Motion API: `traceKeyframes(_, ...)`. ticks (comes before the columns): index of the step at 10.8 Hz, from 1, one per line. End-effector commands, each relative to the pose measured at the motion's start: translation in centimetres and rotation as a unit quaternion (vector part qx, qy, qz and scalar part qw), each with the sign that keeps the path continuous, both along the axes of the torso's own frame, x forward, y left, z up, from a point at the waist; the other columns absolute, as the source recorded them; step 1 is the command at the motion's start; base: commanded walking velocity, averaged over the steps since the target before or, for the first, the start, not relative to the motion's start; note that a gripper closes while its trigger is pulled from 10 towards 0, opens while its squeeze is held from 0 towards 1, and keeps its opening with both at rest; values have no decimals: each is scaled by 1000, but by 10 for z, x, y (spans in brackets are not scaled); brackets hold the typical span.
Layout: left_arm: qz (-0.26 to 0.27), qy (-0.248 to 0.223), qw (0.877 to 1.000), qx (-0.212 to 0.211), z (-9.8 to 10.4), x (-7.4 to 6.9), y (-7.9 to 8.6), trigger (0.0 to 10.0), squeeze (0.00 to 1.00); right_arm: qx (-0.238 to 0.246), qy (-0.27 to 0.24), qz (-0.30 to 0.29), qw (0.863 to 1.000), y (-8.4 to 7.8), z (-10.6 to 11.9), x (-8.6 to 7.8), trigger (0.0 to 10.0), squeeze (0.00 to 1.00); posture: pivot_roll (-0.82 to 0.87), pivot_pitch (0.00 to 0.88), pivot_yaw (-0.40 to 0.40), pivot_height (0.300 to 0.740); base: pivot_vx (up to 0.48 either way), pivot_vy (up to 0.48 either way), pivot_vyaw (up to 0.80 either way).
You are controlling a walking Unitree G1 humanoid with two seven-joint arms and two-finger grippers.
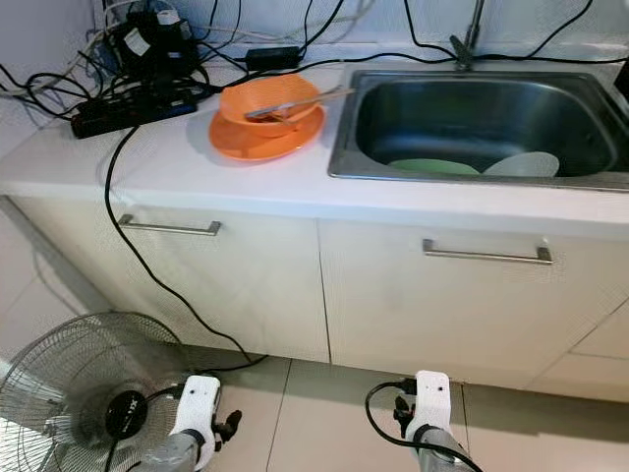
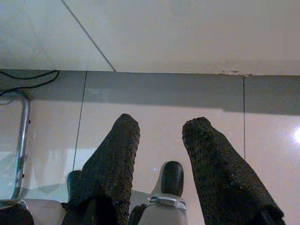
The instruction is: Kitchen organization
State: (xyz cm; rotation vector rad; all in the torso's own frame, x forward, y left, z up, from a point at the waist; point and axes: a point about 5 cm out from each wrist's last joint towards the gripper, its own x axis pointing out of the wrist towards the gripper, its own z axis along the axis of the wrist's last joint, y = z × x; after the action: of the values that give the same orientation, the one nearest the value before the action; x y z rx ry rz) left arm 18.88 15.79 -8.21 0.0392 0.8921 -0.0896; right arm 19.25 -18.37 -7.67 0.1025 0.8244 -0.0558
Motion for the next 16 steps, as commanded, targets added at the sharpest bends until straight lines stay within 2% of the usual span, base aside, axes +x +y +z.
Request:
traceKeyframes(1, 1, 1, 1000, 3, 0, 0, 3, 10000, 0, 6, 1, 3, 1000, 3, 0, 2, 10000, 0, 9, 0, 72, 740, 0, 0, 0)
traceKeyframes(5, 0, -8, 1000, 7, 1, 1, 4, 10000, 0, 0, -14, 8, 1000, 4, 3, 6, 10000, 0, 12, 0, 73, 740, 0, 0, 0)
traceKeyframes(7, 15, -83, 996, 20, 17, 24, 7, 10000, 0, -26, -59, -11, 998, 1, 15, 24, 10000, 0, 10, 0, 78, 740, 0, 0, 0)
traceKeyframes(8, 35, -128, 991, 21, 28, 37, 11, 10000, 0, -48, -109, 5, 993, 2, 28, 39, 10000, 0, 15, 0, 76, 740, 0, 0, 0)
traceKeyframes(9, 45, -147, 988, 20, 32, 41, 14, 10000, 0, -73, -136, 20, 988, 2, 35, 46, 10000, 0, 18, 0, 74, 740, 0, 0, 0)
traceKeyframes(10, 53, -192, 980, 27, 41, 48, 19, 10000, 0, -91, -207, 44, 973, 5, 52, 60, 10000, 0, 16, 0, 73, 740, 0, 0, 0)
traceKeyframes(11, 45, -233, 971, 34, 51, 54, 19, 10000, 0, -102, -254, 47, 961, 5, 65, 68, 10000, 0, 17, 0, 70, 740, 0, 0, 0)
traceKeyframes(12, 32, -288, 956, 36, 66, 65, 15, 10000, 0, -108, -307, 31, 945, 4, 82, 77, 10000, 0, 23, 0, 68, 740, 0, 0, 0)
traceKeyframes(14, 8, -387, 921, 37, 101, 86, 4, 10000, 0, -114, -396, 30, 911, 10, 117, 91, 10000, 0, 23, 0, 66, 740, 0, 0, 0)
traceKeyframes(15, -5, -433, 901, 35, 121, 97, -3, 10000, 0, -115, -442, 28, 889, 14, 139, 96, 10000, 0, 24, 0, 67, 740, 0, 0, 0)
traceKeyframes(16, -13, -466, 884, 30, 137, 104, -9, 10000, 0, -113, -470, 16, 875, 16, 154, 99, 10000, 0, 19, 0, 69, 740, 0, 0, 0)
